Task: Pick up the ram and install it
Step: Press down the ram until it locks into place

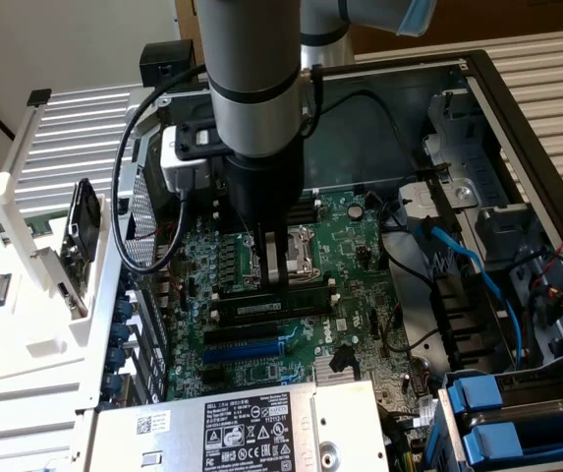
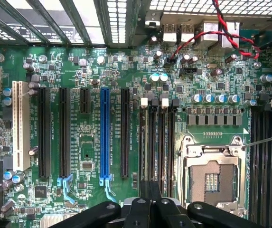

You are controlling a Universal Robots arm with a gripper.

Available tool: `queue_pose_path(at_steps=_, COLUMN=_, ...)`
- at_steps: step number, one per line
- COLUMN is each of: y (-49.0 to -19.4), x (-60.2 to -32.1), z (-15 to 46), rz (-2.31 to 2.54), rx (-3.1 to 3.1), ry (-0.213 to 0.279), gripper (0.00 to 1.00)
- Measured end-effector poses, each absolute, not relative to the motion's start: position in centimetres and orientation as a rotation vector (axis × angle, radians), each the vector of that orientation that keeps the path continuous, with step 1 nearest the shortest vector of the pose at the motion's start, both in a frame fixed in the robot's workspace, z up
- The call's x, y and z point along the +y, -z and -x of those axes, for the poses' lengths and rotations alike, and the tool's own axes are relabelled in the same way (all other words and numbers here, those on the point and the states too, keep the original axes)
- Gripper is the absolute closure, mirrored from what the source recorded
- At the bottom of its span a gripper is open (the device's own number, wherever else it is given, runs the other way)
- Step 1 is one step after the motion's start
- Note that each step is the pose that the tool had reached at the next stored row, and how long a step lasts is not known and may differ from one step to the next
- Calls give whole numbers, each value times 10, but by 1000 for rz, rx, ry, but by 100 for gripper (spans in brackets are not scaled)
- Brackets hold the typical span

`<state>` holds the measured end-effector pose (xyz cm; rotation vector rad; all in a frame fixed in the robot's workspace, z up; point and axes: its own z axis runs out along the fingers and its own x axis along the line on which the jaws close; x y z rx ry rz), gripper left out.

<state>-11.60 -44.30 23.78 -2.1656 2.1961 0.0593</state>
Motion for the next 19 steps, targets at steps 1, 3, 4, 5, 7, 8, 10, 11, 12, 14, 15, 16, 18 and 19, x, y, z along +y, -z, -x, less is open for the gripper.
queue_pose_path(at_steps=1, y=-238, x=-443, z=115, rz=2167, rx=2197, ry=-62, gripper=89)
queue_pose_path(at_steps=3, y=-238, x=-443, z=112, rz=2169, rx=2200, ry=-67, gripper=89)
queue_pose_path(at_steps=4, y=-238, x=-443, z=112, rz=2170, rx=2202, ry=-71, gripper=89)
queue_pose_path(at_steps=5, y=-238, x=-443, z=112, rz=2171, rx=2202, ry=-72, gripper=89)
queue_pose_path(at_steps=7, y=-238, x=-443, z=110, rz=2172, rx=2203, ry=-74, gripper=89)
queue_pose_path(at_steps=8, y=-238, x=-443, z=109, rz=2172, rx=2204, ry=-75, gripper=89)
queue_pose_path(at_steps=10, y=-238, x=-443, z=108, rz=2173, rx=2205, ry=-77, gripper=89)
queue_pose_path(at_steps=11, y=-238, x=-443, z=108, rz=2174, rx=2206, ry=-78, gripper=89)
queue_pose_path(at_steps=12, y=-237, x=-443, z=108, rz=2176, rx=2208, ry=-82, gripper=89)
queue_pose_path(at_steps=14, y=-236, x=-443, z=107, rz=2178, rx=2210, ry=-83, gripper=89)
queue_pose_path(at_steps=15, y=-236, x=-443, z=107, rz=2178, rx=2211, ry=-84, gripper=89)
queue_pose_path(at_steps=16, y=-236, x=-443, z=106, rz=2179, rx=2211, ry=-84, gripper=89)
queue_pose_path(at_steps=18, y=-235, x=-443, z=105, rz=2180, rx=2213, ry=-85, gripper=89)
queue_pose_path(at_steps=19, y=-235, x=-443, z=105, rz=2181, rx=2214, ry=-84, gripper=89)
